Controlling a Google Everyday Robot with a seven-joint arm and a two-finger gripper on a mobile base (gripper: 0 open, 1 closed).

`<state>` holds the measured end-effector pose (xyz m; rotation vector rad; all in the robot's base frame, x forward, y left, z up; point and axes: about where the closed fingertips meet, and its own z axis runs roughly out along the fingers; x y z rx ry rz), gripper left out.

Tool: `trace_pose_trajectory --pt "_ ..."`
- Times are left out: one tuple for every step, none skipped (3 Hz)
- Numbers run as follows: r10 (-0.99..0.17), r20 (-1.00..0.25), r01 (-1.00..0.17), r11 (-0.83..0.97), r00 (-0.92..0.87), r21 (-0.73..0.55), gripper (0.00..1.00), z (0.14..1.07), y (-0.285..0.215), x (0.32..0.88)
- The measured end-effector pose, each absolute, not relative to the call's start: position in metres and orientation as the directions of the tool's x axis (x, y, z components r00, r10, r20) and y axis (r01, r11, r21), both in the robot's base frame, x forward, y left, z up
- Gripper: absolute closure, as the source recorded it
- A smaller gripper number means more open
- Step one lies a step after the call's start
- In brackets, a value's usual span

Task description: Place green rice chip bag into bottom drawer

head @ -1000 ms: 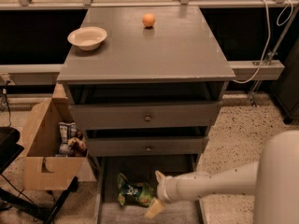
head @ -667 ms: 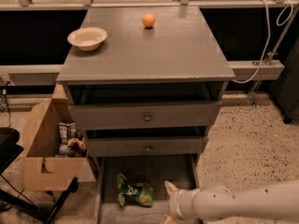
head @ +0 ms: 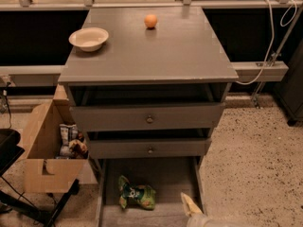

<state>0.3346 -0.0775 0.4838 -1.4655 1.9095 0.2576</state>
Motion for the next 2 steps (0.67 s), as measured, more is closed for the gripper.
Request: trace_pose_trajectory --pt "-0.723 -0.678 -0.796 0.485 -0.131 -0.363 0.00 0.549 -0.098 0.340" --pt "-0.702 -0.705 -0.665 0.574 -0.099 -0.478 0.00 0.616 -0.119 0.347"
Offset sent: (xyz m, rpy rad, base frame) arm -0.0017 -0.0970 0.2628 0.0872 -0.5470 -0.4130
